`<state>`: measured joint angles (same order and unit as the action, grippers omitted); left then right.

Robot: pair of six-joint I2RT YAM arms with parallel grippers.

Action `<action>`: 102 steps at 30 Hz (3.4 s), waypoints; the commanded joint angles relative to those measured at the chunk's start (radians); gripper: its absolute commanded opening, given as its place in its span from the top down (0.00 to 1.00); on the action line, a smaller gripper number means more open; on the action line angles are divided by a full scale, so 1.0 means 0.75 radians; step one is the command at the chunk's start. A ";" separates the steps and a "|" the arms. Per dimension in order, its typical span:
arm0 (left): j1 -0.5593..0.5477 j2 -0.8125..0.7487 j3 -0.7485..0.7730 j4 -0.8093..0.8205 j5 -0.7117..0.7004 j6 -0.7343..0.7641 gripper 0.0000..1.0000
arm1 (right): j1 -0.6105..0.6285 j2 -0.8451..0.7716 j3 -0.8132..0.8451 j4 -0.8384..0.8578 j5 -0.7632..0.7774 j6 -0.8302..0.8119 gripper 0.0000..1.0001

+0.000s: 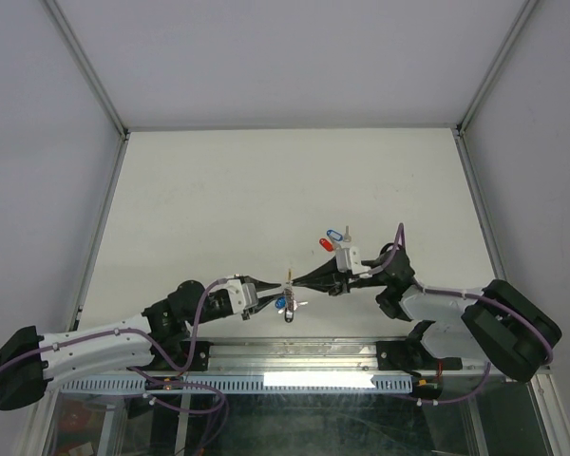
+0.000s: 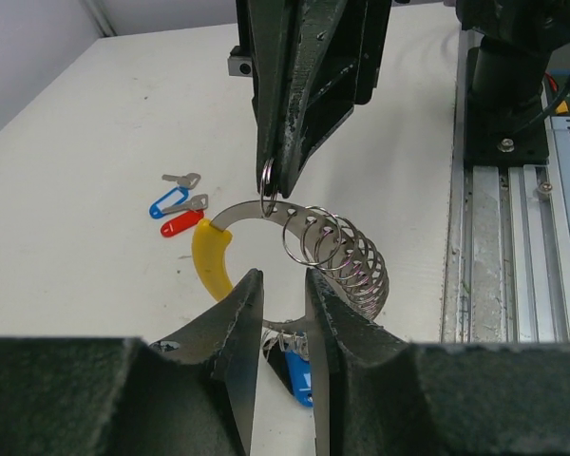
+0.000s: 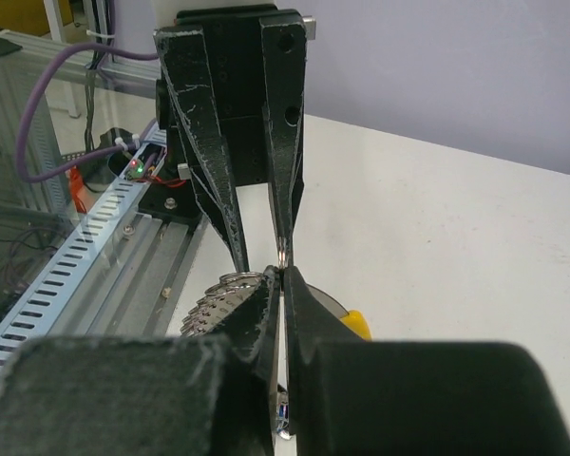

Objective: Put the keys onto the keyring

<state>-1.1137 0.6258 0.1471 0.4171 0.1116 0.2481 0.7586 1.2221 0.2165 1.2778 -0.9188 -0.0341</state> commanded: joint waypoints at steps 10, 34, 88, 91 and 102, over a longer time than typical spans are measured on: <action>-0.012 -0.020 0.074 0.051 0.035 0.090 0.81 | 0.045 -0.073 0.043 -0.204 0.009 -0.203 0.98; -0.012 0.142 0.136 0.125 0.130 0.131 0.80 | 0.076 -0.085 0.073 -0.274 0.021 -0.241 0.98; -0.012 0.156 0.092 0.072 0.031 0.085 0.84 | 0.082 -0.147 0.079 -0.327 0.045 -0.253 0.97; -0.010 0.155 0.102 0.066 0.028 0.094 0.89 | 0.085 -0.139 0.083 -0.332 0.041 -0.257 0.97; -0.010 0.147 0.204 -0.092 -0.076 0.137 1.00 | 0.089 -0.129 0.089 -0.371 0.047 -0.286 0.96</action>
<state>-1.1141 0.7452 0.2295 0.3820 0.1112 0.3283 0.8146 1.1305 0.2382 0.9794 -0.8783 -0.2287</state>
